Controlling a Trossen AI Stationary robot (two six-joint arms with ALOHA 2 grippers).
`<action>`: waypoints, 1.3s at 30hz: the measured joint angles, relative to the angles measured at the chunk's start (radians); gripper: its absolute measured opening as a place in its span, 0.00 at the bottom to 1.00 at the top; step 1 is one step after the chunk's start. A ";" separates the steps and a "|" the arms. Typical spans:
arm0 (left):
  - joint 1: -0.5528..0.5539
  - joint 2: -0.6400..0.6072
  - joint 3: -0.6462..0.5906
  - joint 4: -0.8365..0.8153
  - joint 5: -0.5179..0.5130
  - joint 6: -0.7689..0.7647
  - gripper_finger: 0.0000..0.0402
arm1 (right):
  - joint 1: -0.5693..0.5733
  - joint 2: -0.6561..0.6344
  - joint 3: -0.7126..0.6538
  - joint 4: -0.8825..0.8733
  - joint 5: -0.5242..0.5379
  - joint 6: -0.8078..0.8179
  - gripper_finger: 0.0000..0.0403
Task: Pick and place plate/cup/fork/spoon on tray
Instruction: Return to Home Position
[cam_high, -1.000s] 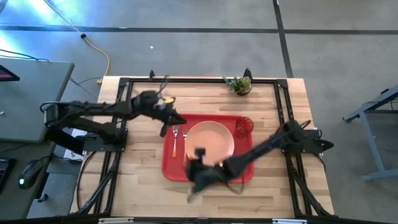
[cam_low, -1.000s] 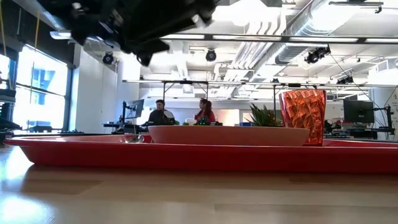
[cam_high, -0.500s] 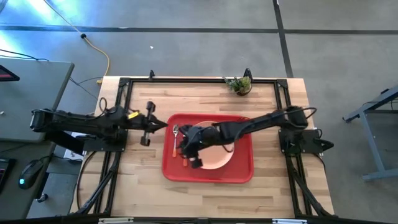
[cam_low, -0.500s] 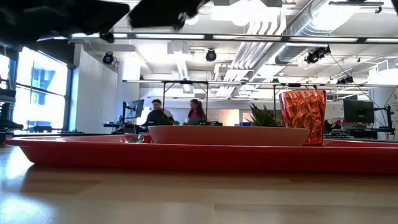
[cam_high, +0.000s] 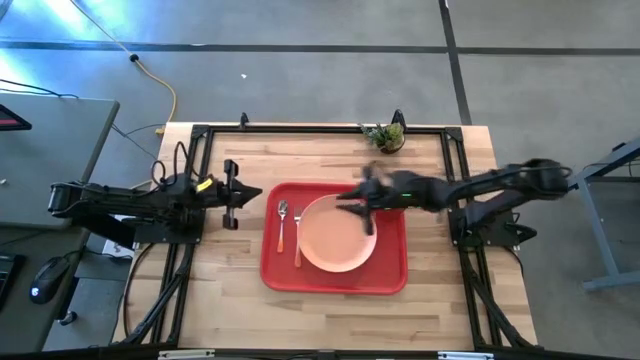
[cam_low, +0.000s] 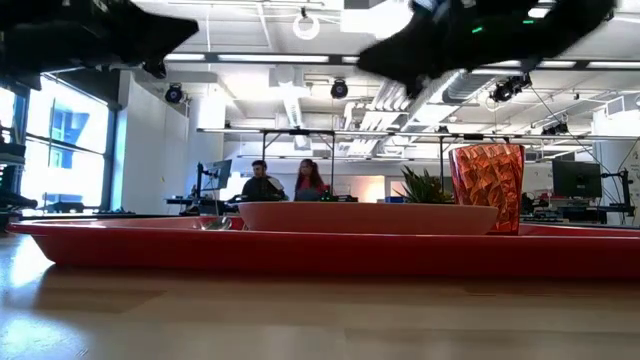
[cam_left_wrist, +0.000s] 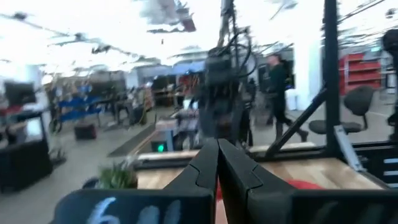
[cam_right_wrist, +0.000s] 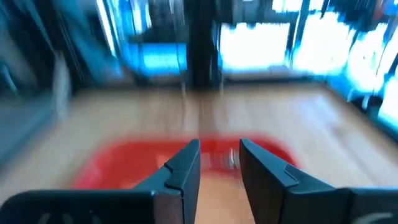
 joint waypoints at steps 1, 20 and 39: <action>0.000 0.005 -0.004 -0.001 -0.014 -0.011 0.00 | -0.003 -0.050 -0.058 0.090 -0.005 0.024 0.26; -0.039 -0.093 -0.083 0.000 -0.208 -0.050 0.00 | 0.015 -0.852 -0.256 -0.456 0.052 -0.043 0.03; -0.040 -0.254 -0.084 -0.140 -0.307 -0.010 0.00 | 0.023 -1.154 -0.464 -0.454 -0.006 -0.027 0.00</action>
